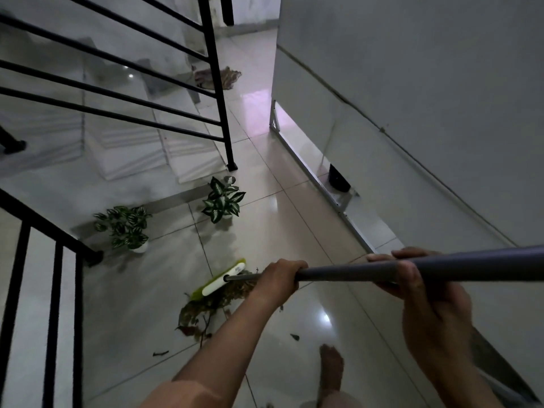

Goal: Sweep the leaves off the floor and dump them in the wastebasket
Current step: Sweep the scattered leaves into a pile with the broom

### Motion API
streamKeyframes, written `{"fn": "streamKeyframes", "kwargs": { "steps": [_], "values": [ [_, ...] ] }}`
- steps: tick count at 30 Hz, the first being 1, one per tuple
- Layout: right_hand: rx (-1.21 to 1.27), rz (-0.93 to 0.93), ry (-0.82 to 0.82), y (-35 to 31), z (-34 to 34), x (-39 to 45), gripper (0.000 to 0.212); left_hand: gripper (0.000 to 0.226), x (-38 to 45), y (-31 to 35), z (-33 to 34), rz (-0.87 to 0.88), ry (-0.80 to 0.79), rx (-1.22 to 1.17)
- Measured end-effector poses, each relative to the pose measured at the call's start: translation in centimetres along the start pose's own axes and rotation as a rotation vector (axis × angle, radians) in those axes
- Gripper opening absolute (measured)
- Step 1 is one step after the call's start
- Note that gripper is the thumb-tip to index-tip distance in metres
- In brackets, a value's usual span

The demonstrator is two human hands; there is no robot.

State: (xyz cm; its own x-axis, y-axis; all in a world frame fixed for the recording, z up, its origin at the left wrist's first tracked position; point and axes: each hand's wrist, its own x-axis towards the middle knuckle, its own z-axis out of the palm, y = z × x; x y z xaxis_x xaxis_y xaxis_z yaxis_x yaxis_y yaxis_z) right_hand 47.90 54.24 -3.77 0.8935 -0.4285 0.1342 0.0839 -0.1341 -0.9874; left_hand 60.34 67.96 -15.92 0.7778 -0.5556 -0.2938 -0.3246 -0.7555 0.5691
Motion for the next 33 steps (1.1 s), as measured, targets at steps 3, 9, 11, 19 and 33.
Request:
{"fn": "streamKeyframes", "kwargs": {
  "steps": [3, 9, 11, 19, 33],
  "values": [
    [0.042, -0.014, 0.023, -1.3, 0.5, -1.3, 0.045, 0.026, -1.5, 0.0, -0.6, 0.028, 0.036, 0.018],
    [0.109, -0.067, -0.008, -1.9, 1.6, -2.8, 0.040, 0.030, -3.0, -0.8, -2.1, 0.016, 0.102, 0.055],
    [0.123, -0.064, -0.018, -1.6, 1.8, -2.8, 0.039, 0.032, -3.2, -1.2, -2.4, -0.011, 0.104, 0.070],
    [0.113, 0.021, -0.061, 0.1, 2.5, -1.2, 0.050, 0.027, -3.8, -3.0, -1.3, -0.144, 0.128, 0.052],
    [0.143, 0.151, -0.525, 6.3, 3.2, 1.8, 0.037, 0.039, -4.0, -5.5, 4.4, -0.516, 0.384, -0.174]
  ]
}}
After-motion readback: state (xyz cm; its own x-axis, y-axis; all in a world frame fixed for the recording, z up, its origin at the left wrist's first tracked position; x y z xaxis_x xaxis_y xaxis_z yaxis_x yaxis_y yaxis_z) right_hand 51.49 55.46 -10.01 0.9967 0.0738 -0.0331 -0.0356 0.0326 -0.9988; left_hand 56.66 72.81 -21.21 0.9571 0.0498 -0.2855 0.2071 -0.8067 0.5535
